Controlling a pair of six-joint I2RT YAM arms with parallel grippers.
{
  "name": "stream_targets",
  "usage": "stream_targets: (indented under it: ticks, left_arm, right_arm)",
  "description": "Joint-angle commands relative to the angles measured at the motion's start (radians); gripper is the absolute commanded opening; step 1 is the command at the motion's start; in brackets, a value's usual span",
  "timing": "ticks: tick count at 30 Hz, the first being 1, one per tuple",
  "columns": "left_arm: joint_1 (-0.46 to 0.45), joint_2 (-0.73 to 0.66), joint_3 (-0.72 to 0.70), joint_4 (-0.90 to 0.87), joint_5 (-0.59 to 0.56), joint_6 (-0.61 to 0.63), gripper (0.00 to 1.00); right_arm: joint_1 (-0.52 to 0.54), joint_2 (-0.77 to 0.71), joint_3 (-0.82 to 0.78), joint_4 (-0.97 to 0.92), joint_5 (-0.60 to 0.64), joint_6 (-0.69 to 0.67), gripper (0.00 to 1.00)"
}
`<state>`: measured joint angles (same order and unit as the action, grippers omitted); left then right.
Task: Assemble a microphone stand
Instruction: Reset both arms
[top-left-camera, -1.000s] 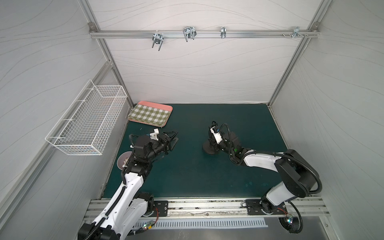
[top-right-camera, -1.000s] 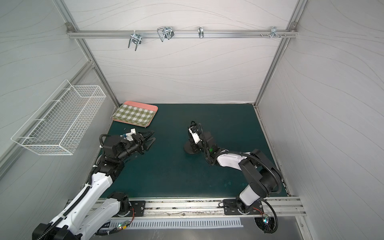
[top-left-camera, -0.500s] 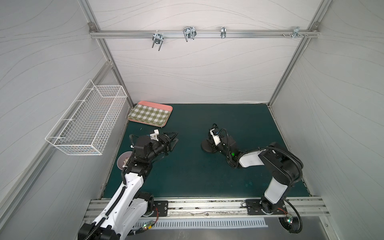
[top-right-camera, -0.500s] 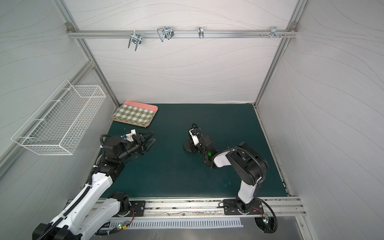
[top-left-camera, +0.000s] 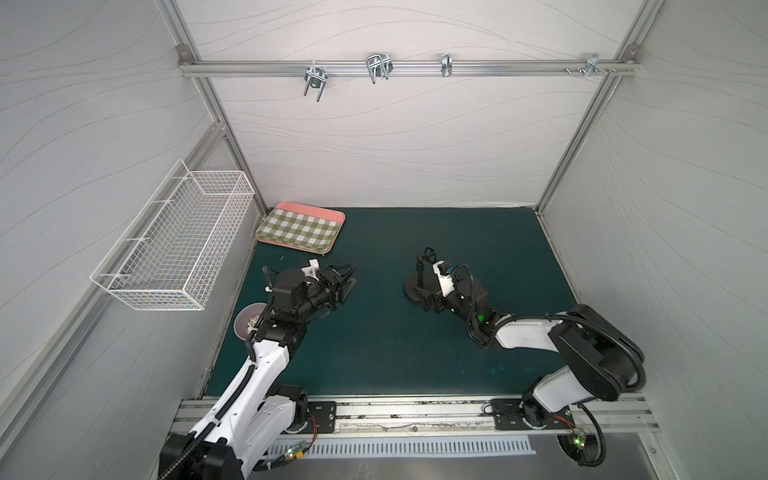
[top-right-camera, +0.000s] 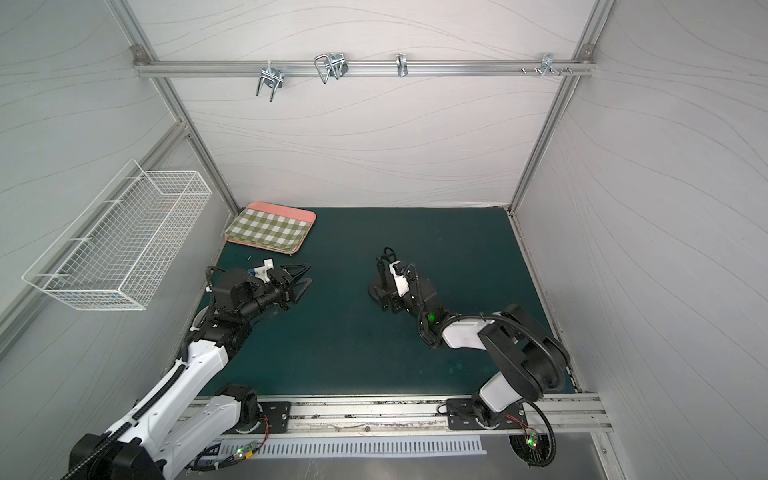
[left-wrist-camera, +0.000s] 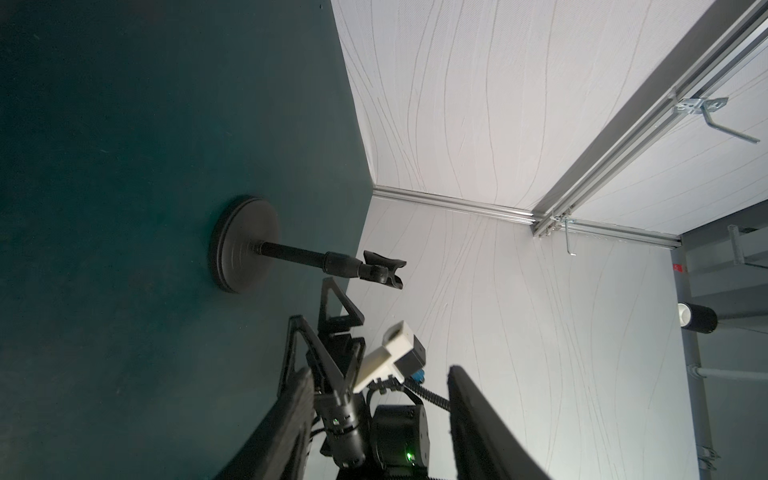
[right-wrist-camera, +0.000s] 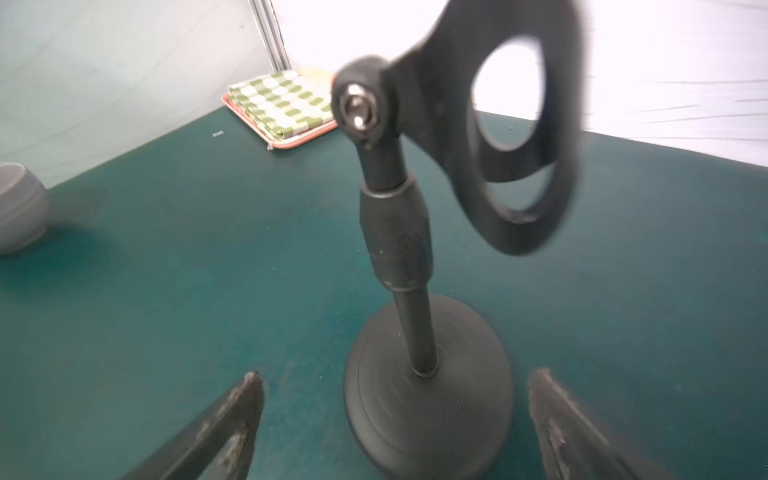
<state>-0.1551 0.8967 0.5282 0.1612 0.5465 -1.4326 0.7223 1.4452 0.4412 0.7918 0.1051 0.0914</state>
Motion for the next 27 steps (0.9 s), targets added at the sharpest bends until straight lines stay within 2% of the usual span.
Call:
stream_targets:
  ticks: [1, 4, 7, 11, 14, 16, 18, 21, 23, 25, 26, 27]
  left_arm:
    - [0.010, 0.011, 0.075, -0.016, -0.034, 0.075, 0.53]
    - [0.018, 0.011, 0.127, -0.117, -0.092, 0.202, 0.54]
    - [0.026, 0.000, 0.189, -0.223, -0.217, 0.378, 0.56]
    - [0.027, -0.018, 0.224, -0.282, -0.545, 0.707, 0.62]
    - [0.028, 0.003, 0.133, -0.152, -0.852, 0.942, 0.74]
    - [0.029, 0.065, 0.043, 0.017, -0.995, 1.095, 0.78]
    - [0.033, 0.161, -0.014, 0.141, -1.095, 1.185, 0.81]
    - [0.035, 0.331, -0.021, 0.209, -1.126, 1.317, 0.83]
    - [0.036, 0.435, -0.022, 0.242, -1.196, 1.331, 0.84]
    - [0.043, 0.515, -0.047, 0.405, -1.181, 1.396, 0.85]
    - [0.048, 0.521, -0.032, 0.374, -1.139, 1.393, 0.85]
    - [0.070, 0.531, -0.044, 0.432, -1.092, 1.379, 0.85]
  right_arm:
    - [0.004, -0.125, -0.046, -0.121, 0.044, 0.045, 0.99]
    - [0.002, -0.284, -0.032, -0.332, 0.111, 0.049, 0.99]
    - [-0.019, -0.417, 0.018, -0.521, 0.199, 0.042, 0.99]
    - [-0.165, -0.492, 0.118, -0.701, 0.203, 0.011, 0.99]
    - [-0.352, -0.469, 0.167, -0.758, 0.142, 0.010, 0.99]
    - [-0.458, -0.431, 0.158, -0.710, 0.100, -0.012, 0.99]
    - [-0.539, -0.365, 0.123, -0.601, 0.090, -0.063, 0.99]
    - [-0.600, -0.242, 0.082, -0.442, 0.082, -0.112, 0.99]
    - [-0.630, -0.155, 0.055, -0.314, 0.050, -0.116, 0.99]
    - [-0.670, -0.089, 0.064, -0.295, 0.000, -0.043, 0.99]
    - [-0.683, -0.054, 0.046, -0.228, -0.014, -0.024, 0.99]
    - [-0.691, -0.017, 0.018, -0.138, -0.036, -0.012, 0.99]
